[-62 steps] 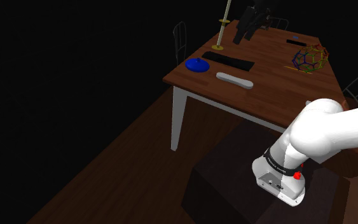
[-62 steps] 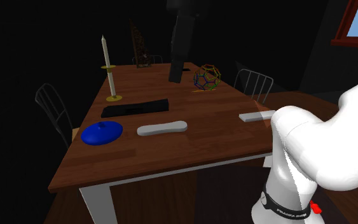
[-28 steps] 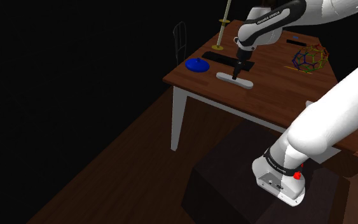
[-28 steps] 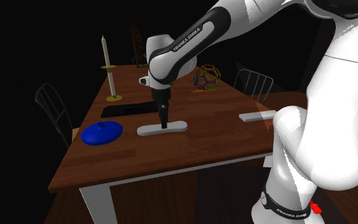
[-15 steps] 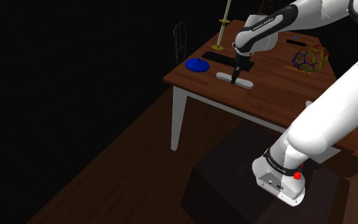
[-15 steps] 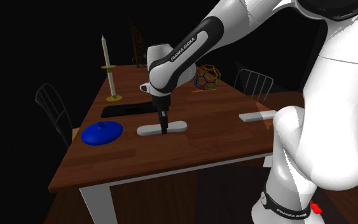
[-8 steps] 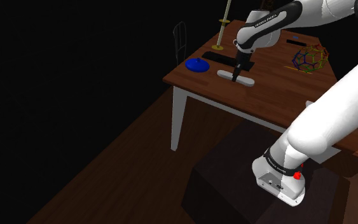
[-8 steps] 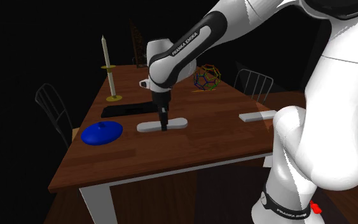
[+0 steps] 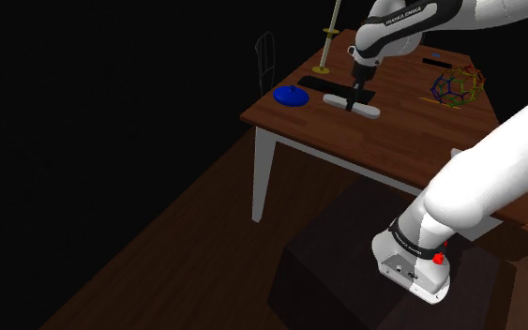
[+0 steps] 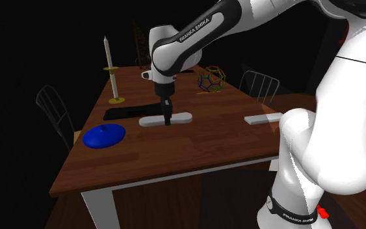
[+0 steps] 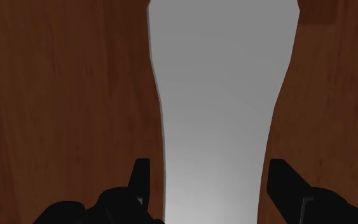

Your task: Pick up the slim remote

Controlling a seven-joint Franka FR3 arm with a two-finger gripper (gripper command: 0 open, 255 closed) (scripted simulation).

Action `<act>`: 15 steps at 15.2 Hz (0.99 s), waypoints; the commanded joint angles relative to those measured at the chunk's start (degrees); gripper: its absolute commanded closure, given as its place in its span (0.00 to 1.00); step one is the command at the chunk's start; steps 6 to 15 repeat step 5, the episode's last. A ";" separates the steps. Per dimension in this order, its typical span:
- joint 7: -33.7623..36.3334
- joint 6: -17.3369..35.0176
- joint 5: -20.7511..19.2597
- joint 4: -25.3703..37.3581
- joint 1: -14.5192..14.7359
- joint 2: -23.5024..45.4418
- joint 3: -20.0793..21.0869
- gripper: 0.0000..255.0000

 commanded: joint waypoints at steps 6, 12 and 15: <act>0.31 -3.46 -0.39 2.10 -0.02 -1.44 0.39 1.00; 0.31 -3.46 -0.39 2.10 -0.02 -1.44 0.39 1.00; 0.31 -3.46 -0.39 2.10 -0.02 -1.44 0.39 1.00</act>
